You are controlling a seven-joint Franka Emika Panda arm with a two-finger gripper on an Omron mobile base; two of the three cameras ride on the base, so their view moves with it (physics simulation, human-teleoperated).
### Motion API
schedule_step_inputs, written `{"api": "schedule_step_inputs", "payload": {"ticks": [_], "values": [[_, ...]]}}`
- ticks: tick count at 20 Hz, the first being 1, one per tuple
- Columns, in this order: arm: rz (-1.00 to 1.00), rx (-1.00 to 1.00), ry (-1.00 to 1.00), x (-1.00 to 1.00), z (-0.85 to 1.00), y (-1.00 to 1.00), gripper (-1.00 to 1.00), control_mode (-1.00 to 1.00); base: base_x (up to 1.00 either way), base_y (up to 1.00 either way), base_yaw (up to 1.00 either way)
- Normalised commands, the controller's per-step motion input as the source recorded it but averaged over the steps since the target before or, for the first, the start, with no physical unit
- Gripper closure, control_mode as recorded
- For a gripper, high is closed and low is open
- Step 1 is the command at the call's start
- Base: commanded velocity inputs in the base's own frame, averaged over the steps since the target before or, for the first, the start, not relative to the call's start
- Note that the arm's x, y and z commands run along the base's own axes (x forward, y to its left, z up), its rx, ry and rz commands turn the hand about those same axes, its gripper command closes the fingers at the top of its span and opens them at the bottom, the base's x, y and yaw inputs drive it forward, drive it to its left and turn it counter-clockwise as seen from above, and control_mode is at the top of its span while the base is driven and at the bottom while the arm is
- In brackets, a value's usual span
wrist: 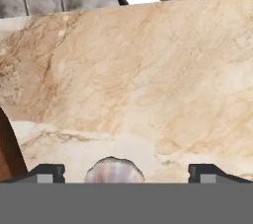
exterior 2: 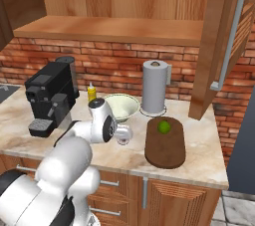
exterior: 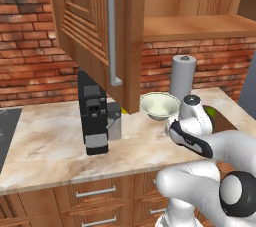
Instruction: Open the cabinet. Place the bowl and condiment on the counter. Then place the lime and garlic on the cutting board.
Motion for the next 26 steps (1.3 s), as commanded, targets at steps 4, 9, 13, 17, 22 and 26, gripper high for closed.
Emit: {"api": "schedule_step_inputs", "payload": {"ticks": [4,9,13,17,22,26], "values": [[0.0,0.0,0.0,0.28,-0.19,-0.01,-1.0,-1.0,0.0,0.0,0.0],[-0.01,0.0,0.0,0.22,-0.05,-0.16,-1.0,-1.0,0.0,0.0,0.0],[-0.01,0.0,0.0,0.14,-0.02,-0.18,-1.0,-1.0,0.0,0.0,0.0],[0.0,0.0,0.0,0.11,-0.13,-0.07,-1.0,-1.0,0.0,0.0,0.0],[0.0,0.01,0.0,0.01,-0.05,-0.05,-1.0,-1.0,0.0,0.0,0.0],[0.0,0.01,0.0,0.0,0.0,-0.06,-1.0,-1.0,0.0,0.0,0.0]]}}
